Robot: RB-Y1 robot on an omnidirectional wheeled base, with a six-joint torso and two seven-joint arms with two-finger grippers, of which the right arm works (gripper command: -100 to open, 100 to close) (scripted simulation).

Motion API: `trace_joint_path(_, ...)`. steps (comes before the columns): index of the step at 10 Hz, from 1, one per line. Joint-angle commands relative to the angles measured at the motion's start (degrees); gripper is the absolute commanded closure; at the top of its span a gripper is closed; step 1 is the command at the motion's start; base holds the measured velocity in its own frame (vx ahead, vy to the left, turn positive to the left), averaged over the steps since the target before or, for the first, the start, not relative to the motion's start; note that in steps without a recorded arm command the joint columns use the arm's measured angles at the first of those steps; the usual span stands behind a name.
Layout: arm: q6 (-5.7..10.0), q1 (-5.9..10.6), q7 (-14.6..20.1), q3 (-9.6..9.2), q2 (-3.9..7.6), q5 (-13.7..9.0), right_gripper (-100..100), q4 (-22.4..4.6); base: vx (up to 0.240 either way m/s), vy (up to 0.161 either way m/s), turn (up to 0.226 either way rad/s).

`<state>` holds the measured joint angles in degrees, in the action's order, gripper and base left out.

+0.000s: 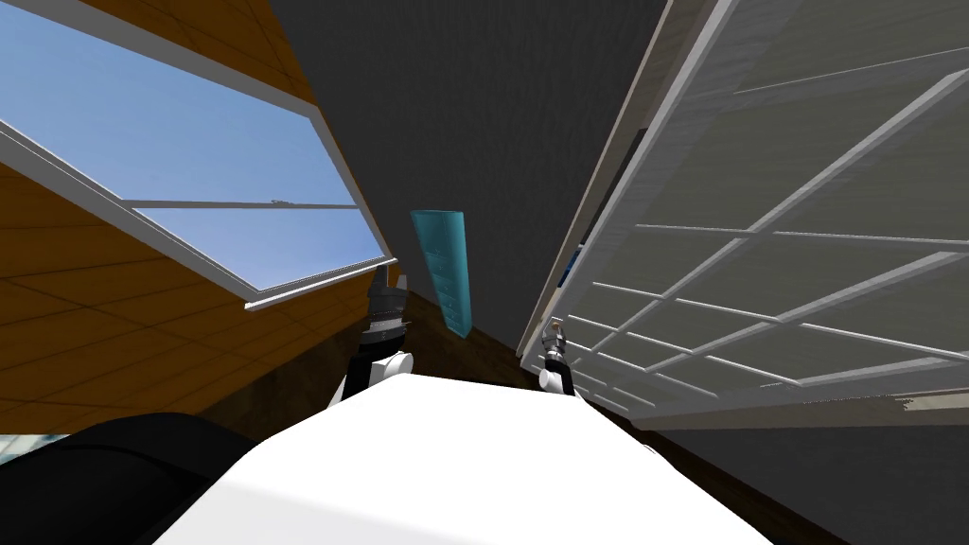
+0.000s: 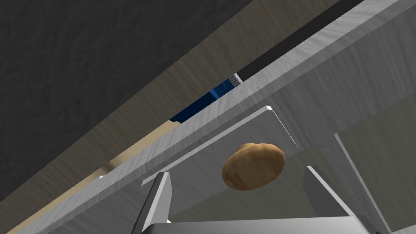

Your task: Pull the door open

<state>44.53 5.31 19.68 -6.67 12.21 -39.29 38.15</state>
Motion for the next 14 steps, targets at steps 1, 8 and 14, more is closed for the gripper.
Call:
trace_joint_path(1, 0.47, -0.43, 2.86, 0.24, -0.31, -0.33, -100, 0.46, -0.062, -0.022, 0.129)
trace_joint_path(8, 1.8, -1.65, 13.03, 0.92, -1.19, -1.25, -100, 1.7, -0.046, -0.019, 0.063)
trace_joint_path(14, 2.83, -2.59, 20.34, 1.44, -1.88, -1.98, -100, 2.66, -0.051, -0.017, 0.066)
